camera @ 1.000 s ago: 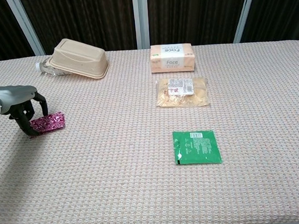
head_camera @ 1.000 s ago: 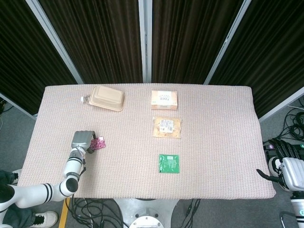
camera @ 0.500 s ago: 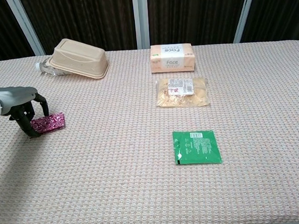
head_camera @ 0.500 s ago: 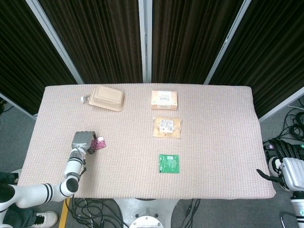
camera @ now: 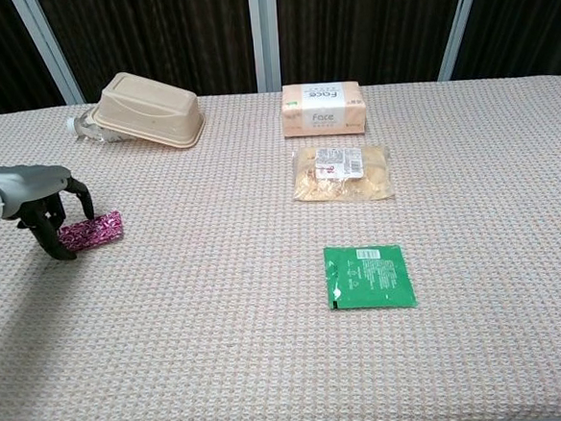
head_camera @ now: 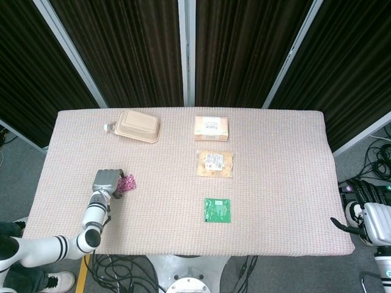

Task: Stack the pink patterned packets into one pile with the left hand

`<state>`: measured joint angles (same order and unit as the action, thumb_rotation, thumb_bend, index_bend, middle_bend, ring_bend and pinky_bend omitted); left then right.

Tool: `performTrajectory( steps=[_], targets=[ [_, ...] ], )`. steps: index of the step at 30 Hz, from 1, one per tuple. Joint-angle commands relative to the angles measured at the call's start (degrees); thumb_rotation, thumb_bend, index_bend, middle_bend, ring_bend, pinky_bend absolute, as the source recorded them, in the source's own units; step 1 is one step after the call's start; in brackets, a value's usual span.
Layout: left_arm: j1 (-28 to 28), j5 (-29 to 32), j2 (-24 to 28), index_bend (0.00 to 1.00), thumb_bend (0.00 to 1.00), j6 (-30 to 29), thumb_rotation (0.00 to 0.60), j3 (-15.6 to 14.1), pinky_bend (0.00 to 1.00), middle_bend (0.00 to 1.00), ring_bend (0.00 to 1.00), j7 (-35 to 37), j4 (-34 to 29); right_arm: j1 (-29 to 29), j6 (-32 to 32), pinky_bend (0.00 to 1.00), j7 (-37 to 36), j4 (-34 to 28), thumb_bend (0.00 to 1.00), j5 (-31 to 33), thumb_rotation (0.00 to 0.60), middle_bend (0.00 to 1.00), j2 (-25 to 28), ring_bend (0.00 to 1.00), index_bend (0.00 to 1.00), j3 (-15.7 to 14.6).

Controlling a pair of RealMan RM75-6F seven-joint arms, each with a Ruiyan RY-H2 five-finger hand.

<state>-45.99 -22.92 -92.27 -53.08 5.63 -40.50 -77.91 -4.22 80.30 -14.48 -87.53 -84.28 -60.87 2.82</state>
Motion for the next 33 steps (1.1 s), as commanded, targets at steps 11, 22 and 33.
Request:
performTrajectory(
  steps=[11, 22, 33],
  targets=[
    [1.44, -3.10, 4.01, 0.37, 0.23, -1.94, 0.600, 1.62, 0.98, 0.88, 0.84, 4.09, -4.81, 0.09, 0.16, 0.00, -0.23, 0.09, 0.06, 0.17, 0.461, 0.08, 0.11, 0.00, 0.11, 0.16],
    [10.14, -16.18, 9.85, 0.37, 0.23, -13.94, 0.600, 3.19, 0.80, 0.69, 0.61, 18.09, -4.98, 0.94, 1.67, 0.00, -1.03, 0.42, 0.06, 0.36, 0.463, 0.08, 0.41, 0.00, 0.11, 0.43],
    [23.22, -43.23, 14.37, 0.37, 0.23, -31.28, 0.600, -5.59, 0.44, 0.43, 0.31, 32.69, -0.68, 1.39, 3.12, 0.00, -2.67, 0.78, 0.06, -1.55, 0.467, 0.08, -0.32, 0.00, 0.12, -0.04]
  ],
)
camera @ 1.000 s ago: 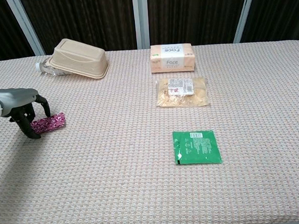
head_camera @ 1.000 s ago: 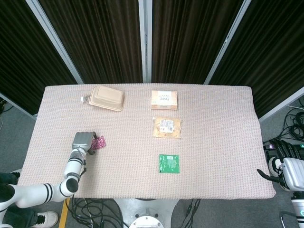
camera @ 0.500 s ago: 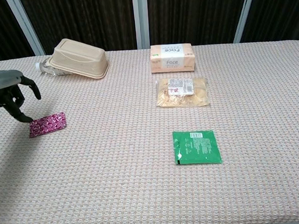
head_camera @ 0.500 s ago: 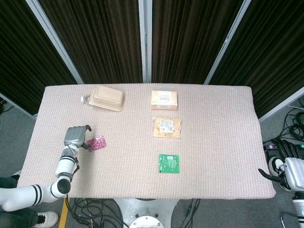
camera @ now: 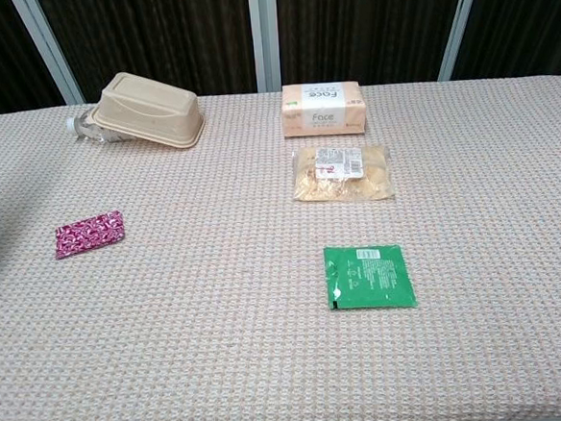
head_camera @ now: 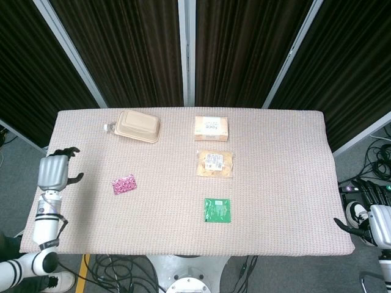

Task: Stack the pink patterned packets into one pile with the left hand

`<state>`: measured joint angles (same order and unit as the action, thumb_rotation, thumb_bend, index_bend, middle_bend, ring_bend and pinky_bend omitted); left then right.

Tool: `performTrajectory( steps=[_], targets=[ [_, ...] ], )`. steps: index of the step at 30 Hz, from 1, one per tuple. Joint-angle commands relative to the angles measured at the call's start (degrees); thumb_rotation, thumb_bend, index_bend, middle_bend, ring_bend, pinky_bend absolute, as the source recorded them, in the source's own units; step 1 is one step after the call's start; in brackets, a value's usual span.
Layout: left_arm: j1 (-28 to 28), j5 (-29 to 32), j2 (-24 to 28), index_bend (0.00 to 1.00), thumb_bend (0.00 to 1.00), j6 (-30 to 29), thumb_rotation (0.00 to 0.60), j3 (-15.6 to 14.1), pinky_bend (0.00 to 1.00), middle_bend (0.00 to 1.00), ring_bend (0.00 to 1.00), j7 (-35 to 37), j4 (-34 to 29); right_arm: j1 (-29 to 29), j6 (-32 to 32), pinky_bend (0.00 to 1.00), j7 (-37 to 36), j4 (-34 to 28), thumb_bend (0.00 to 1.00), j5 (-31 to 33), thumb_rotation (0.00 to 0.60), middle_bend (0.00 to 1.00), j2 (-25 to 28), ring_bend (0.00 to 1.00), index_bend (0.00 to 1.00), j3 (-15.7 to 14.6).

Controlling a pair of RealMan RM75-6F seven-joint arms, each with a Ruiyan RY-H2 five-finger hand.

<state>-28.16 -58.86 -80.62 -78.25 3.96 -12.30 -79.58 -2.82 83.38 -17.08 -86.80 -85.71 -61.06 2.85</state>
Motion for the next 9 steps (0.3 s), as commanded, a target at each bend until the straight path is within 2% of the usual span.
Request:
performTrajectory(
  steps=[1, 9],
  targets=[
    [6.48, -8.30, 3.46, 0.37, 0.23, -7.15, 0.600, -4.44, 0.44, 0.43, 0.31, 4.45, -0.15, 0.01, 0.10, 0.00, -0.05, 0.06, 0.06, -0.24, 0.463, 0.08, -0.23, 0.00, 0.12, -0.10],
    [12.38, -11.88, 8.29, 0.37, 0.23, -11.51, 0.600, -6.96, 0.41, 0.42, 0.31, 0.99, -9.83, 0.50, 0.87, 0.00, 1.03, -0.69, 0.06, -0.12, 0.466, 0.08, -0.21, 0.00, 0.12, -0.11]
  ],
)
